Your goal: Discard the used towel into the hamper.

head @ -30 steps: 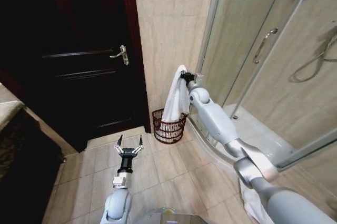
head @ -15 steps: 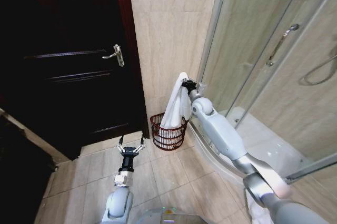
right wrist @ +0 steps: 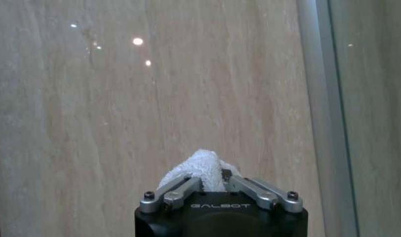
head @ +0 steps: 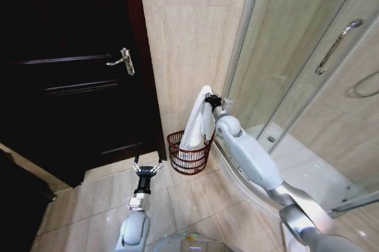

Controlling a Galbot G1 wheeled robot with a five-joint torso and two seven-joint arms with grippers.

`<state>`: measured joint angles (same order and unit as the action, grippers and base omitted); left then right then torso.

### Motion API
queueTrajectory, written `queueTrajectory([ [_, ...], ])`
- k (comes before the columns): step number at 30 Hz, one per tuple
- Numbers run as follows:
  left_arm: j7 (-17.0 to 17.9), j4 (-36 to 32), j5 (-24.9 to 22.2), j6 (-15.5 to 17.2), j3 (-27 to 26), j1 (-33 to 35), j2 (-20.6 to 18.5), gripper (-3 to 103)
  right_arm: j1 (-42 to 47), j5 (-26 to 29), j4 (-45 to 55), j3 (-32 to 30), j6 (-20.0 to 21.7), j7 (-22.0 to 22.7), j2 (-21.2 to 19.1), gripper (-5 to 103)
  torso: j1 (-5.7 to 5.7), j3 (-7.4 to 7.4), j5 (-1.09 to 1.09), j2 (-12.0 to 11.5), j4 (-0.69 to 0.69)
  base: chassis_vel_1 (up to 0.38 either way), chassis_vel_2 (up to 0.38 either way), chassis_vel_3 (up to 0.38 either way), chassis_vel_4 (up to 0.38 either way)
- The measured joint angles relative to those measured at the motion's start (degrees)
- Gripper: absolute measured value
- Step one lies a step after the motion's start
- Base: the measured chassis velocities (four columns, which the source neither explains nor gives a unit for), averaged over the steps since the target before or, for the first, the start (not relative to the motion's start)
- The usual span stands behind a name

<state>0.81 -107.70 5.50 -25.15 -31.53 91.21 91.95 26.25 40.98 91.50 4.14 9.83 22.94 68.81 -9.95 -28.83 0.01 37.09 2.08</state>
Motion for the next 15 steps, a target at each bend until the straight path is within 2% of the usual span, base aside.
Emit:
queueTrajectory([
  [6,0.1,0.1,0.2,-0.7,0.1,-0.2,0.2,100,2.4,0.0,3.0,0.3,0.8,0.6,-1.2,3,0.59,0.69,-0.01,-1.3,0.00,-0.067,0.088,0.087,-0.082],
  [11,0.2,0.0,0.0,-0.7,0.1,-0.1,0.2,100,3.8,-0.3,4.4,0.7,1.0,0.5,-1.6,3,0.68,0.78,-0.02,-1.5,0.00,-0.084,0.065,0.074,-0.076],
  [14,-0.8,-0.7,-1.8,0.0,-0.5,0.1,0.2,100,4.3,-0.4,5.0,0.7,1.0,0.3,-2.2,3,0.68,0.77,0.00,-1.5,0.01,-0.062,0.059,0.061,-0.056],
  [15,-1.9,-1.7,-4.9,1.6,-1.3,0.2,-0.4,100,4.7,-0.3,5.9,0.7,1.1,-0.1,-2.8,3,0.67,0.75,-0.02,-1.5,0.01,-0.050,0.042,0.057,-0.040],
])
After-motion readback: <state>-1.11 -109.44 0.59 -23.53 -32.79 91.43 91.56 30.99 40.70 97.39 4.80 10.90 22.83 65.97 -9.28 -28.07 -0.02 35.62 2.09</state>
